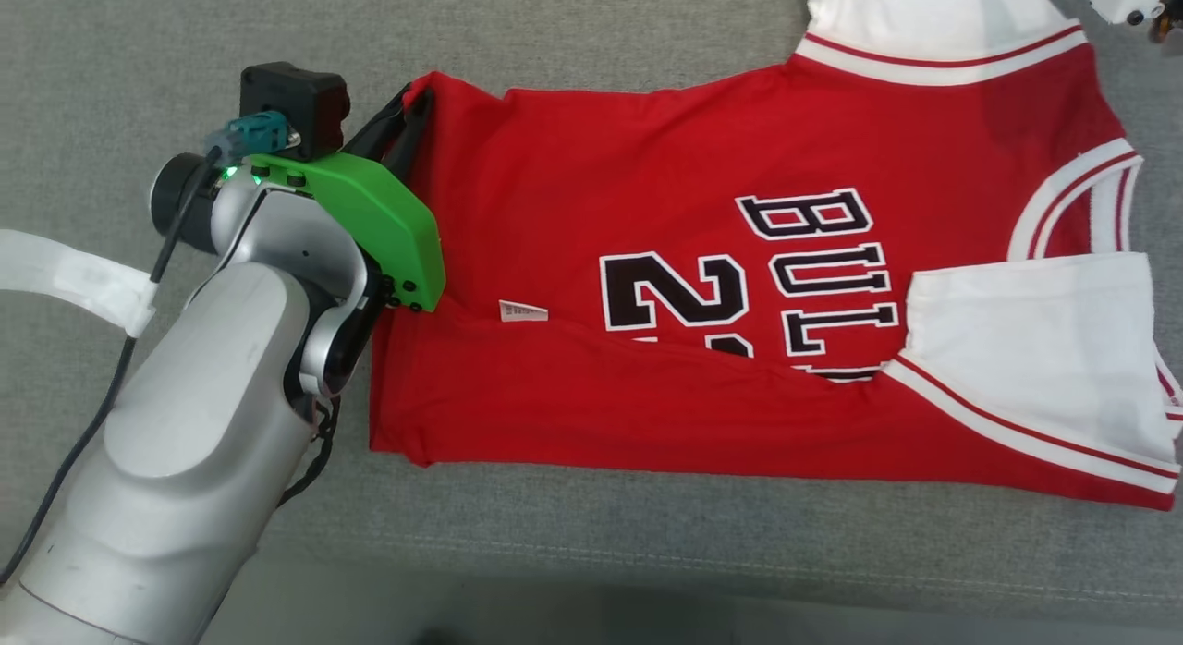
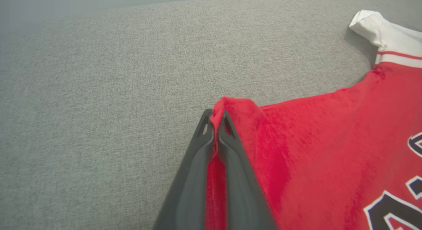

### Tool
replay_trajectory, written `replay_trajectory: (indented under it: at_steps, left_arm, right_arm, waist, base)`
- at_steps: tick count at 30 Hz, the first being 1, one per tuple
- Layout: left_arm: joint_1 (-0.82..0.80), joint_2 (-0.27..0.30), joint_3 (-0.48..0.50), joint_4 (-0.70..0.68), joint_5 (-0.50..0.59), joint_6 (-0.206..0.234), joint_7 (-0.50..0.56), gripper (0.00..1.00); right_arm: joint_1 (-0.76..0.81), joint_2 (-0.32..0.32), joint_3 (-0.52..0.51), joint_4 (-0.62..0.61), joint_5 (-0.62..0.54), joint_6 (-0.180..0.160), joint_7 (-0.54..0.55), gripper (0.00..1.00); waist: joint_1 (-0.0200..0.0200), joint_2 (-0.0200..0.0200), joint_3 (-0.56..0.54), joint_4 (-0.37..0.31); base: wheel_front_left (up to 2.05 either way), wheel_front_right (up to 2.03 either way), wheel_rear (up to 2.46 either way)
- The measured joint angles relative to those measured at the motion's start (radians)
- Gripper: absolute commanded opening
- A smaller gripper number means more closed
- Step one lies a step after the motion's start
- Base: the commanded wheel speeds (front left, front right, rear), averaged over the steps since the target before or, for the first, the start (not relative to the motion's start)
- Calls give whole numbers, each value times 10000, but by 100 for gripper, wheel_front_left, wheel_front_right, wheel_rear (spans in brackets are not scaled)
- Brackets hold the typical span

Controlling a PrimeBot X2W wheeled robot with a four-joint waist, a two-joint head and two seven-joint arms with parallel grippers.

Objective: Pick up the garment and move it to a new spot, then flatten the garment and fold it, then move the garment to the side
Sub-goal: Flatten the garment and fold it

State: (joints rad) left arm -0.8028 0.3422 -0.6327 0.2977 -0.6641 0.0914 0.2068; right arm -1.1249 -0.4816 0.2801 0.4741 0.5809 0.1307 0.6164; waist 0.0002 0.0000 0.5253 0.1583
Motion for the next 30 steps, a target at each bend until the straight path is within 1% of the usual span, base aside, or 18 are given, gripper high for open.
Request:
replay_trajectory:
  at_steps: [4,12,19,23,24,25,26,27,30]
  left_arm:
    - [-189,-217,-151,-50,61,-50,-79,0]
    - [-456,-541,-420,58,153,-180,-150,0]
    - [-585,-727,-575,251,157,-288,-194,0]
    - [-688,-913,-740,418,155,-405,-203,0]
    - [-700,-940,-763,451,155,-439,-201,0]
    - [-706,-951,-779,487,155,-453,-199,0]
    - [-712,-949,-782,518,153,-462,-190,0]
    - [-732,-945,-779,539,153,-464,-190,0]
    - [-802,-934,-765,596,144,-474,-199,0]
  right_arm:
    - [-536,-2,384,813,-146,0,21,100]
    - [-1194,-56,941,2023,-242,0,-153,100]
    - [-1614,-128,1300,2817,-267,0,-58,100]
    - [-1657,-337,1524,3097,-155,0,0,100]
    - [-1657,-382,1563,3145,-115,0,0,98]
    - [-1657,-407,1582,3191,-82,0,-2,85]
    - [-1658,-408,1605,3233,8,0,0,65]
    - [-1660,-407,1651,3260,63,0,2,48]
    - [-1668,-384,1804,3269,159,2,67,30]
  waist:
    - [0,0,345,421]
    - [-1,0,783,1149]
    - [-1,0,897,1437]
    - [-2,0,785,1584]
    - [-2,0,759,1632]
    - [-1,0,739,1678]
    - [-2,0,724,1720]
    - [-1,0,716,1753]
    - [-2,0,731,1790]
  base:
    - [0,0,0]
    - [0,0,0]
    - [0,0,0]
    - [0,0,0]
    - [0,0,0]
    - [0,0,0]
    - [0,0,0]
    - [0,0,0]
    - [0,0,0]
